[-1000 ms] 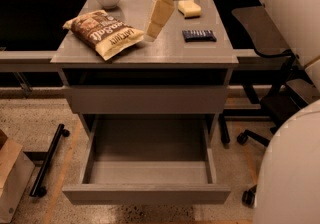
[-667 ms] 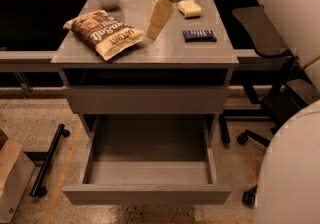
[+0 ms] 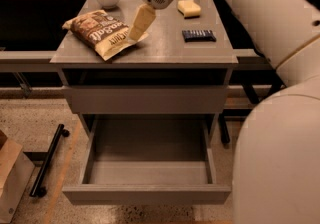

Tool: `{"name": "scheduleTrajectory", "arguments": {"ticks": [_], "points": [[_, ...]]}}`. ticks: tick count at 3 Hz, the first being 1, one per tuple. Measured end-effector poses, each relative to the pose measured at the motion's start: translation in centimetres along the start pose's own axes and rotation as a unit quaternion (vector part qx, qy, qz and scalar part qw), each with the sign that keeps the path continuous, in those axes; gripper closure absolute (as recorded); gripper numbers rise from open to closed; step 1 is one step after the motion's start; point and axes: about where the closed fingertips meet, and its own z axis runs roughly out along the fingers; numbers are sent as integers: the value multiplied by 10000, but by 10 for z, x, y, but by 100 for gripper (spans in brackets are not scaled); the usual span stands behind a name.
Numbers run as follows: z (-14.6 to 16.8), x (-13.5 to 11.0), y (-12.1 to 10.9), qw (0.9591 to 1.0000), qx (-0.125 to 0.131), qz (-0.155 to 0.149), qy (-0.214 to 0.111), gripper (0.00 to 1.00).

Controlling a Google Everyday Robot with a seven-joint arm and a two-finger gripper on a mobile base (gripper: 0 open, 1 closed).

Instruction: Place brown chip bag into middle drawer

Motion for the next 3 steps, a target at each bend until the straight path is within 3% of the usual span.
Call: {"name": "scheduleTrajectory", "arguments": {"ticks": [2,3], "points": [[88,-21,-19,9982,-279,330,-404,0],[146,-31,-16,9960,-644,446,-440,0]]}}
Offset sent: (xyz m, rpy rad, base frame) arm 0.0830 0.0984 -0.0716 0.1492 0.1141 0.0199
